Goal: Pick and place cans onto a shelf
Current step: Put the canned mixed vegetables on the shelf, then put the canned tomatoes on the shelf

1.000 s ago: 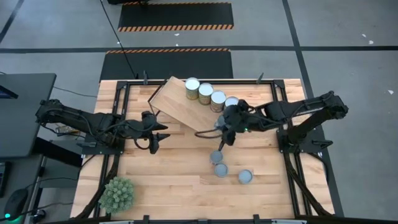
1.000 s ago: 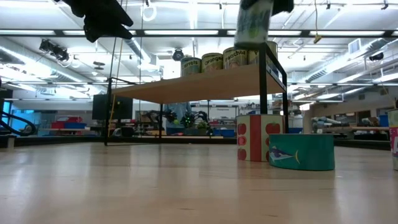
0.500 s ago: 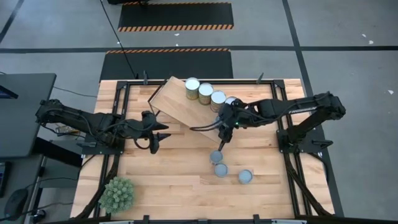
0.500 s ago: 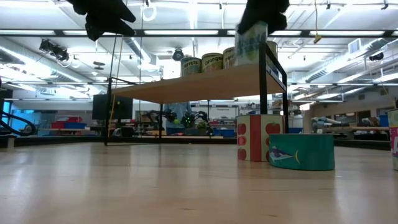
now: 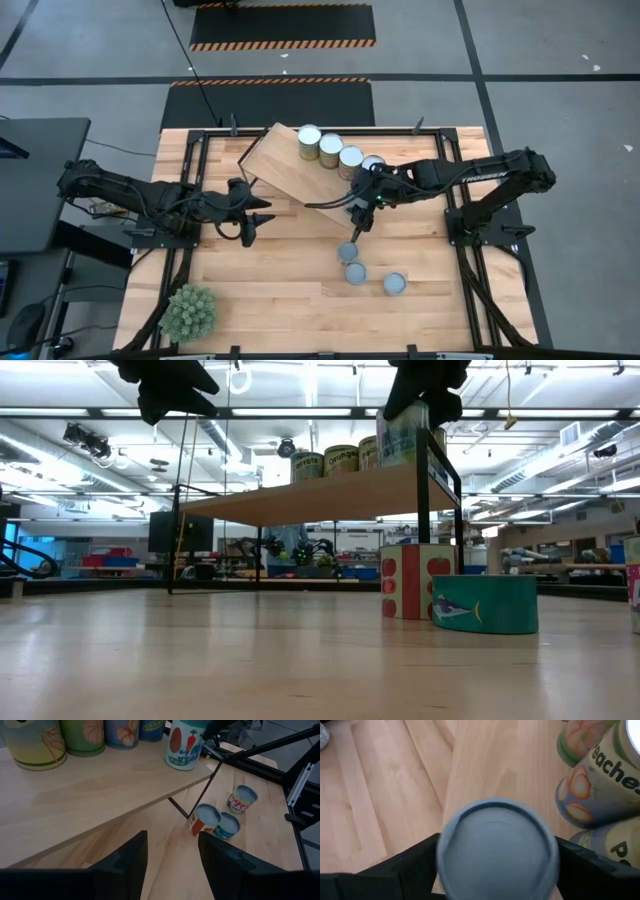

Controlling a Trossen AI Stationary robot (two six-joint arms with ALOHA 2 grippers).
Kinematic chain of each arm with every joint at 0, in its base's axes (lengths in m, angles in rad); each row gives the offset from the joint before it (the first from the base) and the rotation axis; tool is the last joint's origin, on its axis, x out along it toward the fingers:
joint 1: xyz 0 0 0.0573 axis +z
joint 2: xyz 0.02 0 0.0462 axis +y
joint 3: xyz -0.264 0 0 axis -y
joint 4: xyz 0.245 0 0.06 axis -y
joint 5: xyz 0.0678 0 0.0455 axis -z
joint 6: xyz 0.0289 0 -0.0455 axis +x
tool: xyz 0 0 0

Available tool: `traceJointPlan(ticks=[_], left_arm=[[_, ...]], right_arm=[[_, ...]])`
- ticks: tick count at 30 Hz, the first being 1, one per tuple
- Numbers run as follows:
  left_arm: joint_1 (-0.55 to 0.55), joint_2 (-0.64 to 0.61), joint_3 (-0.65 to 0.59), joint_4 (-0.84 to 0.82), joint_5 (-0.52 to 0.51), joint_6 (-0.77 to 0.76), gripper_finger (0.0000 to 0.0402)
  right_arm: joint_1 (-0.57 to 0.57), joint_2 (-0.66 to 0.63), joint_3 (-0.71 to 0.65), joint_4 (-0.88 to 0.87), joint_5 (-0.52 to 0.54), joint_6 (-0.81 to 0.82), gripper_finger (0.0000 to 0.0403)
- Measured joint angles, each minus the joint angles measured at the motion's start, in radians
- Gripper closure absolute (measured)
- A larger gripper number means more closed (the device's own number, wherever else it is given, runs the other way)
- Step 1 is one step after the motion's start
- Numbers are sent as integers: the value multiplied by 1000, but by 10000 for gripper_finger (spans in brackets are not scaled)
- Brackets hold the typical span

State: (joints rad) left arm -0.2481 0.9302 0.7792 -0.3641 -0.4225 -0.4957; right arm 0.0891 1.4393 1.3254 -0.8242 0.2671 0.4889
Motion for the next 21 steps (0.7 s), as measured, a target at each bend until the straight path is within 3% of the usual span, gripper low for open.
traceJointPlan(ticks=[9,21], left_arm=[[0,0,0,0,0,0,221],[0,0,0,-2,0,0,221]], right_arm=[[0,0,0,0,12,4,52],[29,-1,49,7,107,31,51]])
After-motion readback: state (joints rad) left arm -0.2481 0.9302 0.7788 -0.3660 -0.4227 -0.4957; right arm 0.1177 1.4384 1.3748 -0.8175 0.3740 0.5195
